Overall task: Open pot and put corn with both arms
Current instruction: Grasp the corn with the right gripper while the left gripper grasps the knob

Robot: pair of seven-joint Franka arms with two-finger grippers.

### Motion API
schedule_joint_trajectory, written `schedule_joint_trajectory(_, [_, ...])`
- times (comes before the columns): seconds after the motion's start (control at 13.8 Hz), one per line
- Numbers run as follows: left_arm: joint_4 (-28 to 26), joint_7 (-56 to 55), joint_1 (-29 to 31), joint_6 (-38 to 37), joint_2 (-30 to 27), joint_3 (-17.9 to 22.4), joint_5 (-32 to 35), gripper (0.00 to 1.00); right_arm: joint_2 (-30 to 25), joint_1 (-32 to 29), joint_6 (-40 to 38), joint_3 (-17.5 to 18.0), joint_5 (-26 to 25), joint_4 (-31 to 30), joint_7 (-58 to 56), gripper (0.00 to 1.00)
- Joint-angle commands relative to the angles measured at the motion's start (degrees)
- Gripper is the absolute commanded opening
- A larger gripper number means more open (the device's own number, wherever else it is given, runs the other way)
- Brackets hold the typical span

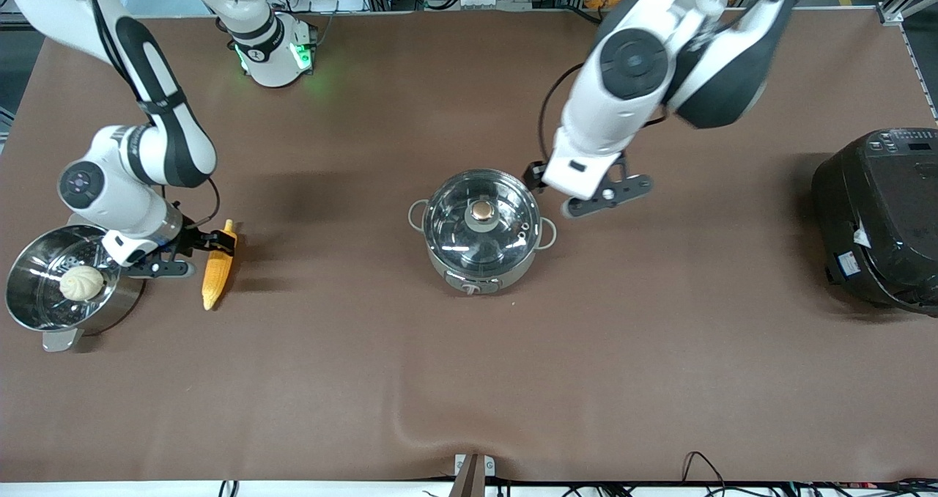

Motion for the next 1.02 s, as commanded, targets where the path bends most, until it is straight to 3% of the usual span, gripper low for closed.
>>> schedule_joint_trajectory(0.0, [3.3,-3.4,-3.0,1.8,4.0,0.7,-0.1,1.00,2.9,-1.4,3.8,0.2,-1.2,-0.9,-0.7,1.00])
schedule_joint_trajectory(0.07, [3.3,-4.4,-3.9,3.4,5.0,0.8,0.0,1.00,3.8,-3.2,4.5,0.2,-1.2,-0.9,-0.7,1.00])
schedule_joint_trajectory(0.29, [3.2,-9.3,-6.8,6.5,7.8,0.6,3.7,1.00,5.1,-2.7,4.9,0.5,1.8,-0.5,2.1,0.78])
schedule_joint_trajectory(0.36, [3.2,-11.1,-7.3,7.3,9.0,0.6,4.1,1.00,5.3,-1.5,5.0,0.5,2.6,-0.5,2.7,0.69])
schedule_joint_trajectory(0.44, [3.2,-12.8,-8.1,9.2,9.9,0.7,4.2,1.00,5.5,-1.5,4.8,0.5,2.8,-0.4,3.5,0.50])
schedule_joint_trajectory(0.58, [3.3,-14.1,-9.3,11.6,11.2,0.9,4.3,1.00,4.4,-1.0,3.1,0.5,2.8,0.2,6.0,0.36])
schedule_joint_trajectory(0.65, [3.3,-14.2,-9.7,12.5,11.5,1.0,4.3,1.00,3.0,-0.4,0.0,0.6,2.8,1.6,7.4,0.28])
schedule_joint_trajectory(0.8, [3.3,-15.4,-10.2,14.9,12.6,1.2,4.3,1.00,0.6,1.0,-13.3,0.5,2.8,7.9,7.9,0.15])
schedule_joint_trajectory(0.94, [3.3,-15.9,-10.5,16.6,13.4,1.4,5.6,0.99,-0.5,2.5,-26.5,0.9,2.8,15.5,9.3,0.13])
